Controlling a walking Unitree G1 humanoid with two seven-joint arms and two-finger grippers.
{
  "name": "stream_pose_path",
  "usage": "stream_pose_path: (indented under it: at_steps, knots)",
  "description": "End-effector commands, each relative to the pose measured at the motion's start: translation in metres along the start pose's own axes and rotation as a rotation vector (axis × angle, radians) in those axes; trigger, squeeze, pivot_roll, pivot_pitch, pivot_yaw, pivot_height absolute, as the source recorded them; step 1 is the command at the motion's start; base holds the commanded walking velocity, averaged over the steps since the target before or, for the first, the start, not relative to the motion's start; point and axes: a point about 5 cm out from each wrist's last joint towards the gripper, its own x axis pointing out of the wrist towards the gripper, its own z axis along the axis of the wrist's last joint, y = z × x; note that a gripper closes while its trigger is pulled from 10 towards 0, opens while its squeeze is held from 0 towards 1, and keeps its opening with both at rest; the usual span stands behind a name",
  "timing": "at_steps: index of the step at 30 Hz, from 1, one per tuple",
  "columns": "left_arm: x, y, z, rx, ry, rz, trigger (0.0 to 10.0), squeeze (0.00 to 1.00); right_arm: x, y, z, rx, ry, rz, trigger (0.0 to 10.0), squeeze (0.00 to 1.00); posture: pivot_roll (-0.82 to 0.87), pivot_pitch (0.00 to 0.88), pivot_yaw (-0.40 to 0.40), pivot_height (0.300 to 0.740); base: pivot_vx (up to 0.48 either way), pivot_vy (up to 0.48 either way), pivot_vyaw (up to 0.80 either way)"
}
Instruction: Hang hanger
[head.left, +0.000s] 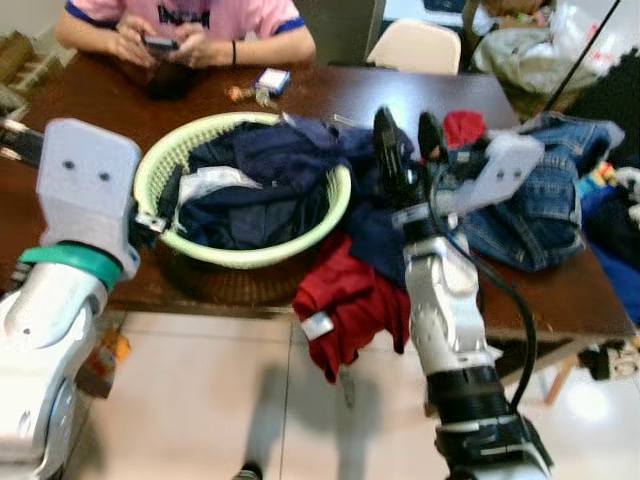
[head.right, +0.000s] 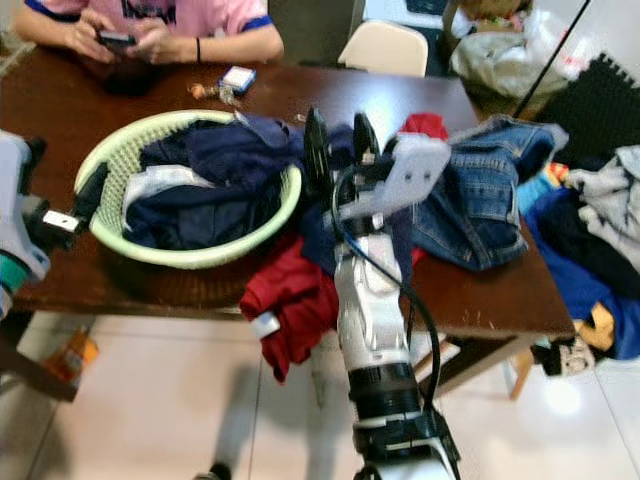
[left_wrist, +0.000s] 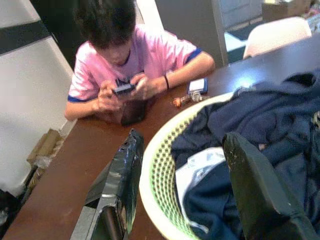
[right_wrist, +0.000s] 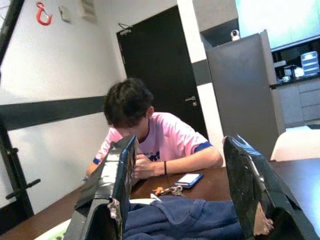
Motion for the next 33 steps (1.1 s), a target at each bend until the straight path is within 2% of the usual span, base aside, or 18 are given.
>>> stream_pose_path:
  at_steps: [1,4,13,33]
  knots:
    - [0.004,-0.001,-0.002,0.014,-0.010,0.022,10.0,0.00,-0.005,0.002,-0.001,0.006,0.016,0.011,10.0,0.00,0.22,0.053,0.096,0.740,0.289,0.000,0.00]
    - [0.009,0.005,-0.006,0.033,-0.007,0.082,10.0,0.00,-0.006,0.012,-0.005,0.039,0.045,0.036,10.0,0.00,0.23,0.045,0.079,0.740,0.434,0.000,0.00]
    - [0.007,0.008,-0.011,0.035,-0.006,0.100,10.0,0.00,-0.008,0.019,-0.011,0.039,0.081,0.063,10.0,0.00,0.24,0.054,0.057,0.740,0.469,0.000,0.00]
    - [0.009,0.008,-0.014,0.048,-0.023,0.101,10.0,0.00,-0.008,0.019,-0.012,0.037,0.099,0.058,10.0,0.00,0.24,0.063,0.054,0.740,0.465,0.000,0.00]
